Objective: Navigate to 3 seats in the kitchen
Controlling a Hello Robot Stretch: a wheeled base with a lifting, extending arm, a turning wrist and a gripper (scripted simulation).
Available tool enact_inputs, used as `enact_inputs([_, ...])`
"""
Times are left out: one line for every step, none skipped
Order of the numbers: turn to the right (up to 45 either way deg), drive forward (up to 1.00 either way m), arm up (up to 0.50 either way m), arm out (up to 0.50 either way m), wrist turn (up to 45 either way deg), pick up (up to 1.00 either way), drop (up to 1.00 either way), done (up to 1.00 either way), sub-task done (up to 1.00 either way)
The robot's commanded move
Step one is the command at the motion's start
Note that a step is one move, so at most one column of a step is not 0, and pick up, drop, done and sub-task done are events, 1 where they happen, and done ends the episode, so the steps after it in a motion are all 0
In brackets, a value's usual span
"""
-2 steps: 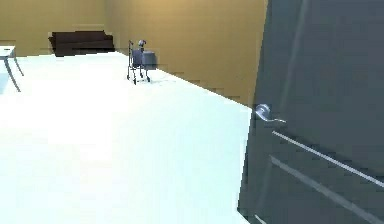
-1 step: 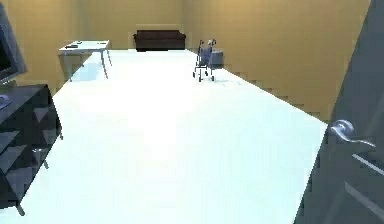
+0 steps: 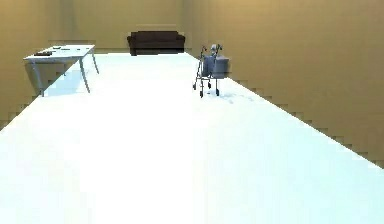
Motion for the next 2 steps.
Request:
enact_inputs([-6.0,0.0,0.0,0.0,0.0,0.0,0.0,0.0,0.0])
enact_inputs([0.0,0.1,0.0,0.0,0.0,0.0,0.0,0.0,0.0])
